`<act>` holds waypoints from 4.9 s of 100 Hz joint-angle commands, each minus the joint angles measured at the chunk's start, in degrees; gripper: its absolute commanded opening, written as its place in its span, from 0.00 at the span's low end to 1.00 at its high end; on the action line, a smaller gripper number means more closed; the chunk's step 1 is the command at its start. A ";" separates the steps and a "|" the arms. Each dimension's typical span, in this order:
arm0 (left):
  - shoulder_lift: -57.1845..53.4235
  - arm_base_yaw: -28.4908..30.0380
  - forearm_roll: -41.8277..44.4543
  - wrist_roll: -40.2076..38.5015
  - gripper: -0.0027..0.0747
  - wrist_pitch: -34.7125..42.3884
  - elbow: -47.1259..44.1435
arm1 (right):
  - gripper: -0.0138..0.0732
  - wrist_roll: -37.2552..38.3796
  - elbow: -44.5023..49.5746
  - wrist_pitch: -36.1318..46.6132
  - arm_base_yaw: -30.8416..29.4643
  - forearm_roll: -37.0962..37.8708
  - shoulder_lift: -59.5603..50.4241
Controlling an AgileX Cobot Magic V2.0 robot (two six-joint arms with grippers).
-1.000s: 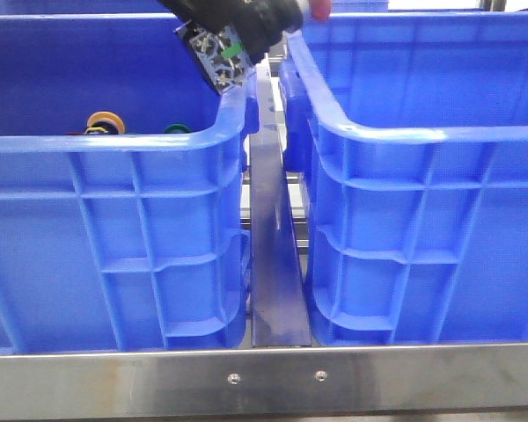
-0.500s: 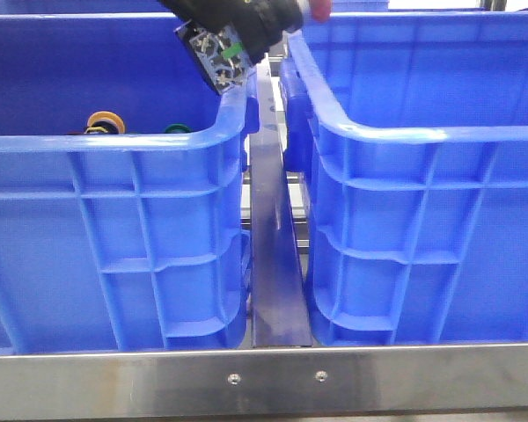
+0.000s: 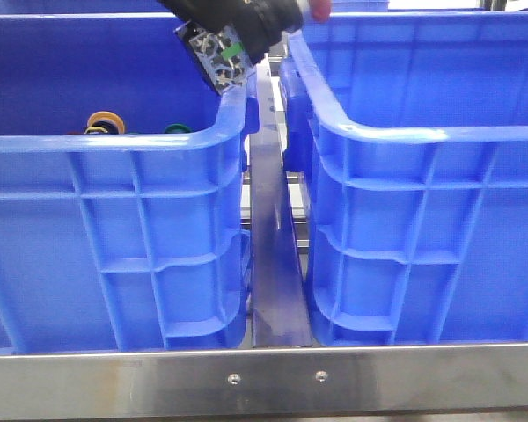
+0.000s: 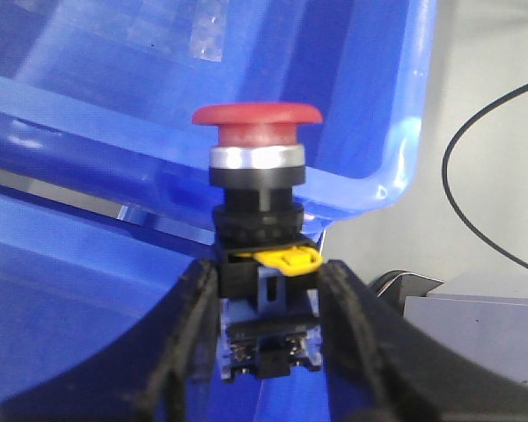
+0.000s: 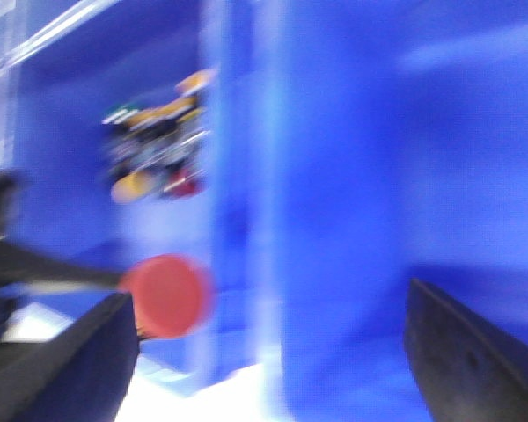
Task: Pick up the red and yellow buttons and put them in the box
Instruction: 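Grasp the red cap with the right gripper, release with the left, then lower the red button into the empty bin with the right gripper and release, then lower the left gripper into the button bin and grasp a yellow button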
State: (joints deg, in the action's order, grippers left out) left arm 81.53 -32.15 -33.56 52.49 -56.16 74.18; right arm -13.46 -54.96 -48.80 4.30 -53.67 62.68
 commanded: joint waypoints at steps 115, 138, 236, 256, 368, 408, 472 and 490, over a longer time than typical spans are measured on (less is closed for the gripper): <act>-2.25 -0.40 -2.95 0.10 0.25 1.59 1.50 | 0.39 -4.41 -6.66 -2.57 11.27 -12.27 12.81; -2.25 -0.40 -2.95 0.10 0.48 1.24 1.50 | 0.39 -4.41 -6.66 -2.35 11.27 -12.33 12.81; -2.25 -0.40 -3.08 0.10 0.76 -1.16 1.50 | 0.39 -21.54 -1.50 33.93 -0.70 9.30 7.82; -2.25 -0.40 -3.19 0.10 0.76 -1.16 1.50 | 0.39 -27.46 -1.35 43.75 -0.70 9.30 13.50; -2.25 -0.40 -3.74 0.10 0.76 -1.16 1.50 | 0.81 -27.46 -1.62 65.58 4.86 11.83 31.70; -2.25 -0.40 -3.74 0.10 0.76 -1.50 1.50 | 0.81 -27.46 4.02 61.24 4.86 8.86 17.44; -2.25 -0.18 -3.74 0.00 0.76 -1.05 1.50 | 0.33 -27.46 20.81 43.17 4.86 8.86 -15.20; -2.93 2.25 -2.27 -1.77 0.76 0.30 1.60 | 0.18 -27.46 23.18 37.85 4.86 8.86 -23.51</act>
State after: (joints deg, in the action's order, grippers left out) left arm 81.19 -31.28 -34.14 52.49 -58.75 74.18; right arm -40.65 -31.03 -11.11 9.29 -44.94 42.72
